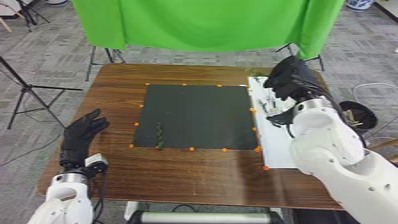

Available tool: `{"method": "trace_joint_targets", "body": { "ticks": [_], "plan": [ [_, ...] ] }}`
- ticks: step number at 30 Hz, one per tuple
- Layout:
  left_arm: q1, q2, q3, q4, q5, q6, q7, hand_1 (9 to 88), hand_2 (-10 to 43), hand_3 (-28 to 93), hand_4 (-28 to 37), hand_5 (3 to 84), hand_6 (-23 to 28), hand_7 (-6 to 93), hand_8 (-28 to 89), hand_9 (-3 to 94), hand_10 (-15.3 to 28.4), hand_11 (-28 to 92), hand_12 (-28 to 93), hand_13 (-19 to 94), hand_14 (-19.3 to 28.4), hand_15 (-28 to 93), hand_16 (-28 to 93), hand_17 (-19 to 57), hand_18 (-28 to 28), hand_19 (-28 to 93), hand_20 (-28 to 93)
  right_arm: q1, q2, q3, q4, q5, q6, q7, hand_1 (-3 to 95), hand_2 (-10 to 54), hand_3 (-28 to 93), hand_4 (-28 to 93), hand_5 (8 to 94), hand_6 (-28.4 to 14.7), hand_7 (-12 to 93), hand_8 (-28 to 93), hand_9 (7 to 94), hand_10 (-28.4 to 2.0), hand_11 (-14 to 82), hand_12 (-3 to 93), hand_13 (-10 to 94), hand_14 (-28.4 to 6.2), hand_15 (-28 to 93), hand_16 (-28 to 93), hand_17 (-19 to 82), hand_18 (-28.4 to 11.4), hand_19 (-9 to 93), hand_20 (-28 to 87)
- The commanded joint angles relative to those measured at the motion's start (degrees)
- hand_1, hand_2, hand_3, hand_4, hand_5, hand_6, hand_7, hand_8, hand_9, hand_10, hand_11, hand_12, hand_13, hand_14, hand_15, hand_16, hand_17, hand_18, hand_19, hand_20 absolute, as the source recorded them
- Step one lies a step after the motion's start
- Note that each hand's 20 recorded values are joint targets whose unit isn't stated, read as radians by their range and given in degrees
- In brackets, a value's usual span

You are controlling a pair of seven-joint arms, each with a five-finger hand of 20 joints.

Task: Arrange flowers

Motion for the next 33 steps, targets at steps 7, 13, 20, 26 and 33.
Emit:
{"method": "trace_joint_targets", "body": {
  "ticks": [7, 13, 20, 26, 33],
  "plan": [
    [1.20, 0.53, -0.16, -0.74, 0.25, -0.26, -0.85, 21.4, -2.0, 73, -28.3, 50.8, 3.8, 12.3, -8, 51.7, 14.8, 20, 9, 44, 16.8, 22, -5, 11.4, 10.4, 7, 17, 11.86, -9.49, -18.94, 6.83, -3.80, -8.34, 0.34, 60.4, -9.5, 59, -12, 80.9, -5.1, 26, 13, 93.7, -10.8, 39.4, 17.0, 94, -0.8, 63, 14, 78, -4.9, 89, 30],
    [1.33, 0.48, 0.02, -0.74, 0.24, -0.32, -0.91, 21.8, -2.2, 73, -28.3, 50.9, 3.9, 12.2, -8, 51.7, 14.7, 19, 9, 44, 16.8, 22, -5, 11.3, 10.4, 7, 17, 13.44, -12.51, -24.37, 10.14, -9.55, -10.88, 0.02, 60.3, -9.5, 59, -12, 80.8, -5.1, 26, 13, 93.7, -10.7, 39.4, 16.8, 94, -0.6, 63, 14, 78, -4.7, 89, 30],
    [0.82, 0.72, 0.64, -0.58, 0.40, -0.65, -1.07, 22.0, -2.3, 73, -28.3, 50.8, 3.9, 12.1, -8, 51.7, 14.7, 19, 9, 44, 16.8, 22, -5, 11.2, 10.4, 7, 16, 13.86, -15.95, -27.69, 13.13, -10.19, -11.91, 0.16, 60.5, -9.5, 59, -12, 80.8, -5.1, 26, 12, 93.7, -10.8, 39.3, 16.6, 94, -0.6, 62, 14, 79, -4.5, 88, 30],
    [0.09, 0.88, 1.29, -0.23, 0.43, -0.90, -1.17, 22.0, -2.5, 73, -28.3, 50.8, 3.9, 12.2, -8, 51.6, 14.7, 19, 9, 44, 16.8, 22, -5, 11.2, 10.4, 7, 16, 13.64, -18.02, -28.56, 15.38, -8.51, -11.58, 0.30, 60.7, -9.5, 58, -11, 80.8, -5.3, 26, 12, 93.7, -10.8, 39.1, 16.4, 94, -0.6, 62, 14, 79, -4.3, 88, 30],
    [-0.54, 1.01, 2.23, 0.04, 0.50, -1.49, -1.41, 22.2, -2.4, 73, -28.3, 50.8, 3.9, 12.1, -8, 51.6, 14.7, 19, 9, 44, 16.8, 22, -5, 11.1, 10.5, 7, 16, 13.58, -19.52, -28.51, 16.86, -6.21, -10.03, 1.19, 60.8, -9.5, 58, -11, 80.8, -5.4, 26, 12, 93.7, -11.1, 38.7, 16.1, 94, -0.6, 62, 14, 79, -4.1, 87, 30]
  ]
}}
